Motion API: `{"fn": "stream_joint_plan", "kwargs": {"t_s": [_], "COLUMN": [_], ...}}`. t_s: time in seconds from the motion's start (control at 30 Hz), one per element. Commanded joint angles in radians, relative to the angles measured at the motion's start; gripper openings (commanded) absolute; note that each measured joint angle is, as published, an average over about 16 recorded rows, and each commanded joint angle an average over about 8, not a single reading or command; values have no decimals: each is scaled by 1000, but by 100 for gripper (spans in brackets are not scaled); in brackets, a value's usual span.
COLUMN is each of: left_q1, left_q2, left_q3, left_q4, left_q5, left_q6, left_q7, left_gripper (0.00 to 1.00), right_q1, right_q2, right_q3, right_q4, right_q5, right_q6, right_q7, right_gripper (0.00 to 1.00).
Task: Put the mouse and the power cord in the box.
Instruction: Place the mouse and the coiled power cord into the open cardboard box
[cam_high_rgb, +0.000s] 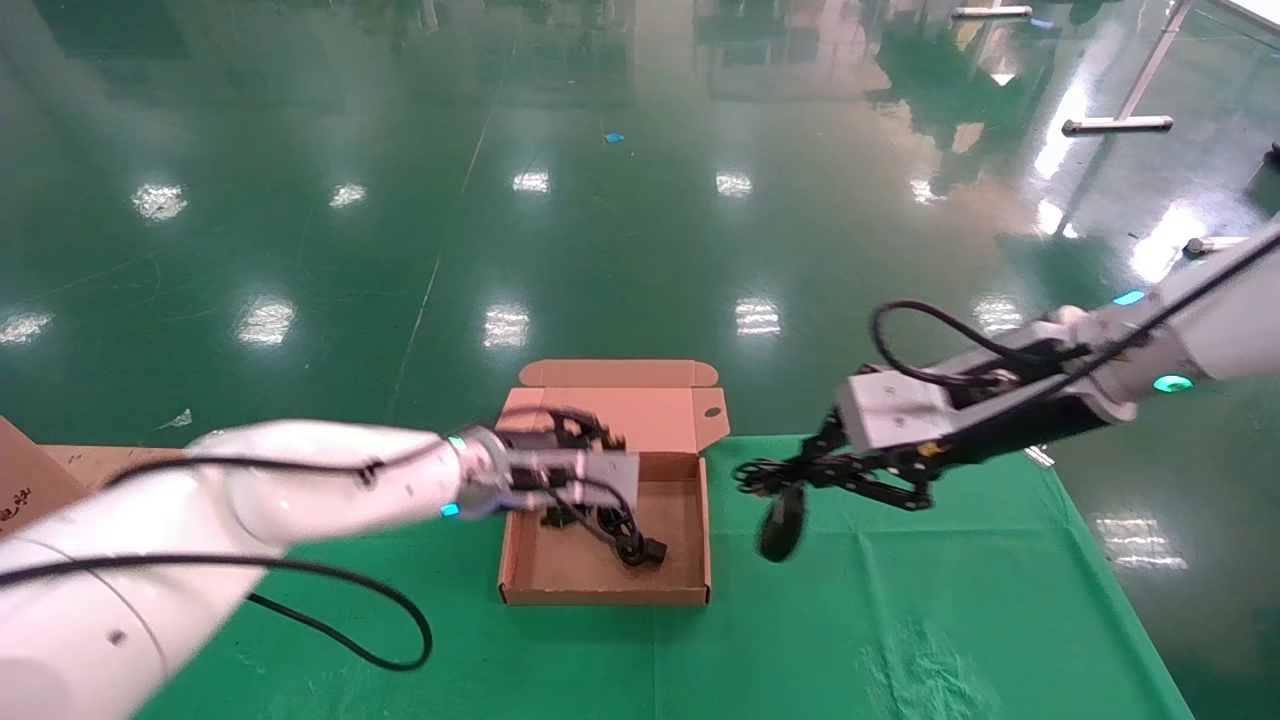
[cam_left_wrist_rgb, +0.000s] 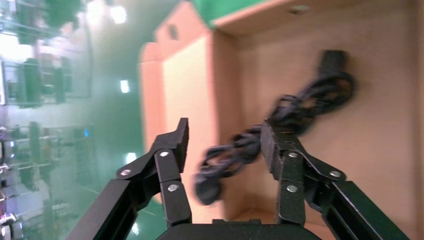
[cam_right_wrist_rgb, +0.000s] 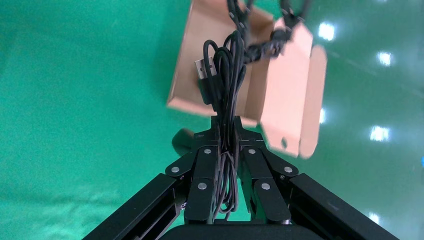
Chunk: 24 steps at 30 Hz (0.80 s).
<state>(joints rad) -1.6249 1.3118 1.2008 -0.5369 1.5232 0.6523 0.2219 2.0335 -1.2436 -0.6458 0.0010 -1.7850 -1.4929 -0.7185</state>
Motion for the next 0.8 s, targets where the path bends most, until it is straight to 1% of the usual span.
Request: {"fn": "stream_joint_plan", "kwargs": {"t_s": [0.03, 0.13, 0.27, 0.37, 0.5, 0.6, 0.8], "left_q1": [-14, -37, -47, -44, -33, -20, 16], "left_q2": [-6, -74, -188, -265, -353, -408, -475], "left_q3": [-12, -54, -125, -166, -200, -217, -235], "left_q4": [6, -23, -55, -58, -53, -51, -30], "left_q5": [-32, -115, -243, -313, -371, -401, -433], "left_q6": [6, 119, 263, 337, 405, 440, 470], "left_q7": [7, 68, 159, 210, 243, 260, 296], "left_gripper": [100, 100, 100, 100, 100, 100, 100], "right_q1": [2, 2, -12, -43, -109, -165, -266], "right_q2": [-13, -52, -100, -120, -130, -132, -133], "right_q3": [1, 4, 6, 2, -21, -54, -152], "right_q4": [3, 10, 41, 96, 211, 306, 463], "right_q5": [2, 6, 11, 17, 36, 57, 114], "right_q6": [0, 14, 42, 69, 122, 202, 433], "right_q7": [5, 19, 40, 65, 122, 170, 248], "right_gripper": [0, 0, 0, 0, 0, 0, 0]}}
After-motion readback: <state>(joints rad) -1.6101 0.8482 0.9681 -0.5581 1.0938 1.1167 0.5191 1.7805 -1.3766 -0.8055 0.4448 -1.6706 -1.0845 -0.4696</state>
